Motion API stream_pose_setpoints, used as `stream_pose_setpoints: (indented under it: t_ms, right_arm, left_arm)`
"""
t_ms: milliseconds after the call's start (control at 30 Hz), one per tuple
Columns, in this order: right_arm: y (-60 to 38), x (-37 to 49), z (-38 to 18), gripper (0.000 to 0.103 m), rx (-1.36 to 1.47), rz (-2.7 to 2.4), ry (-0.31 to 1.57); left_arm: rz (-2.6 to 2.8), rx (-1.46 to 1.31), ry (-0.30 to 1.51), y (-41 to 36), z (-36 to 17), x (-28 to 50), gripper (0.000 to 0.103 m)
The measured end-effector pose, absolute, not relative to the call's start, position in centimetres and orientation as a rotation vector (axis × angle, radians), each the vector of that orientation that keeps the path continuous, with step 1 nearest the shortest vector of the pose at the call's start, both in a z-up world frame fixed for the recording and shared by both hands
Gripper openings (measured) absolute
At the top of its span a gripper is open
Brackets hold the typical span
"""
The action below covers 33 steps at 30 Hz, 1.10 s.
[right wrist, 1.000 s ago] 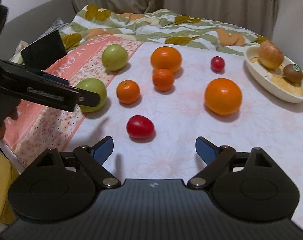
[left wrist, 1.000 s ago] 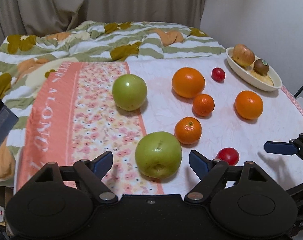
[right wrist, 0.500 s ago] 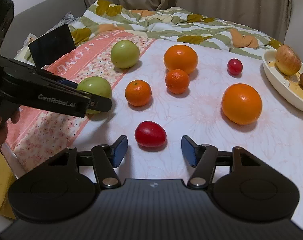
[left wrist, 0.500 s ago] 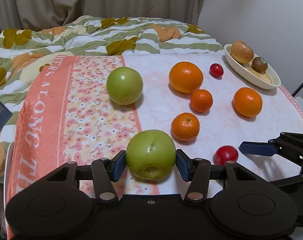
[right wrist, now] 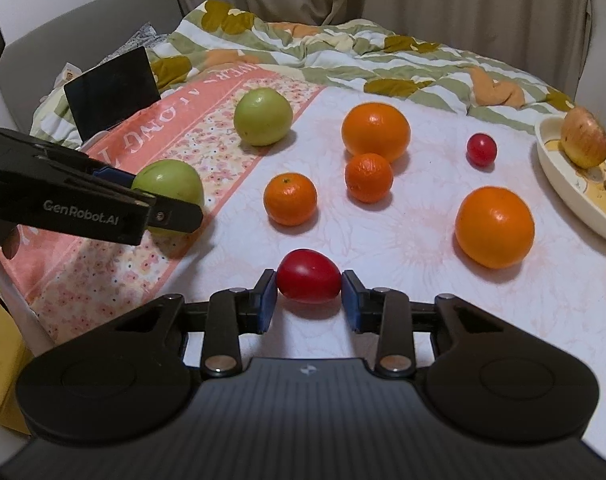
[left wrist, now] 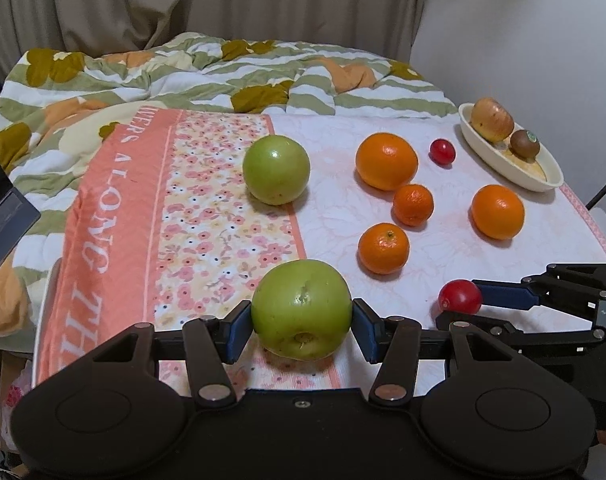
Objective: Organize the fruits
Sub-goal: 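Grasp the green apple with the left tool while the right tool grasps the cherry tomato, then carry the green apple and cherry tomato with both tools to the bowl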
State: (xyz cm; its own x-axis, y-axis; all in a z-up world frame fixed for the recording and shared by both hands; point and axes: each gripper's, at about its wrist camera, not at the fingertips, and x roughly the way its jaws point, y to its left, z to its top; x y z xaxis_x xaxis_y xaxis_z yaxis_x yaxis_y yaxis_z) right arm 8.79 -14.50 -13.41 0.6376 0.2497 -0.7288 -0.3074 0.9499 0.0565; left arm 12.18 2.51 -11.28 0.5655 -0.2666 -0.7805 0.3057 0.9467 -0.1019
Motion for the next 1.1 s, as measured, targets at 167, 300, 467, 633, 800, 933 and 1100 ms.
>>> stream_pose_setpoints:
  t_ms: [167, 300, 467, 633, 800, 933, 1100]
  right_arm:
    - [-14.8, 8.2, -11.8, 0.050, -0.046, 0.306, 0.800]
    - [-15.4, 7.3, -9.9, 0.050, -0.015, 0.283, 0.778]
    - [-17.2, 6.0, -7.2, 0.050, 0.038, 0.237, 0.756]
    - [-19.7, 4.9, -4.8, 0.050, 0.050, 0.208, 0.736]
    - [-23.5, 4.4, -2.9, 0.050, 0.052, 0.198, 0.720]
    - [-27.3, 4.6, -1.8, 0.050, 0.046, 0.214, 0.712]
    - [-31.9, 5.7, -1.1, 0.050, 0.020, 0.251, 0.698]
  left_arm:
    - [-0.329, 0.024, 0.879, 2.9, -9.5, 10.9, 0.057]
    - [-0.333, 0.024, 0.839, 2.7, -7.5, 9.6, 0.057]
    - [-0.340, 0.016, 0.788, 1.9, -4.8, 8.5, 0.057]
    - [-0.348, 0.012, 0.737, -0.1, -2.4, 7.8, 0.057]
    - [-0.342, 0.007, 0.700, -3.5, -0.6, 7.3, 0.057]
    - [-0.303, -0.021, 0.679, -6.9, 0.3, 7.2, 0.057]
    - [-0.255, -0.043, 0.661, -11.3, 0.8, 7.6, 0.057]
